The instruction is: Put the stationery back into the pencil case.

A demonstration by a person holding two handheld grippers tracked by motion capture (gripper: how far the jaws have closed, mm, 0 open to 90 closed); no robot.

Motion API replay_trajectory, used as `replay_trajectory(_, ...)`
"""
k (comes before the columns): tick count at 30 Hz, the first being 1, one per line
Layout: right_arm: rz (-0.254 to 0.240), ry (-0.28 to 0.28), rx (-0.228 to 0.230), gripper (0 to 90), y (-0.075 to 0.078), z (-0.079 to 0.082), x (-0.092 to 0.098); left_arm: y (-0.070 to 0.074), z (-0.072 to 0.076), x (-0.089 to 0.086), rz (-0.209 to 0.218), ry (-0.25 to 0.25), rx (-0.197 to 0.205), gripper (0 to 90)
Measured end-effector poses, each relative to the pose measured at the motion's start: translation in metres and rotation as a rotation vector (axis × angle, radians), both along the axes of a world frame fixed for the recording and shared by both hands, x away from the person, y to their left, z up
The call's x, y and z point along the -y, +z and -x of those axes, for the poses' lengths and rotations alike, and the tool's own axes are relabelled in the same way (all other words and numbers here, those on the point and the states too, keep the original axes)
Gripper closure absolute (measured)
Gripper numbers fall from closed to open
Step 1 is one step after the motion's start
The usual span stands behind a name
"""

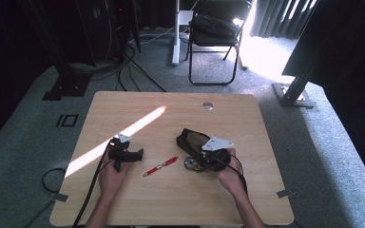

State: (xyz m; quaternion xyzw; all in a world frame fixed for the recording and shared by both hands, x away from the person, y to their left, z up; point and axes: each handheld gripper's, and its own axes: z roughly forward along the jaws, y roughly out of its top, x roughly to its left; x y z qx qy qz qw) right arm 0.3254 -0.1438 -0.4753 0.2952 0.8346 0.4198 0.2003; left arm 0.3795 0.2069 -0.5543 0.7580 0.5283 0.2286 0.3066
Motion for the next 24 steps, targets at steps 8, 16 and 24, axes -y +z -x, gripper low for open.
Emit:
replay_trajectory(8, 0.003, 0.014, -0.019, 54.5, -0.007, 0.003, -0.007, 0.000, 0.000, 0.000, 0.000, 0.000, 0.000, 8.9)
replay_trajectory(16, 0.024, 0.027, -0.053, 50.2, -0.021, 0.007, -0.018, 0.000, 0.000, 0.000, 0.000, 0.000, 0.000, 8.9)
replay_trajectory(24, 0.046, 0.030, -0.077, 46.8, -0.036, 0.008, -0.027, 0.000, 0.000, 0.000, 0.000, 0.000, 0.000, 8.9)
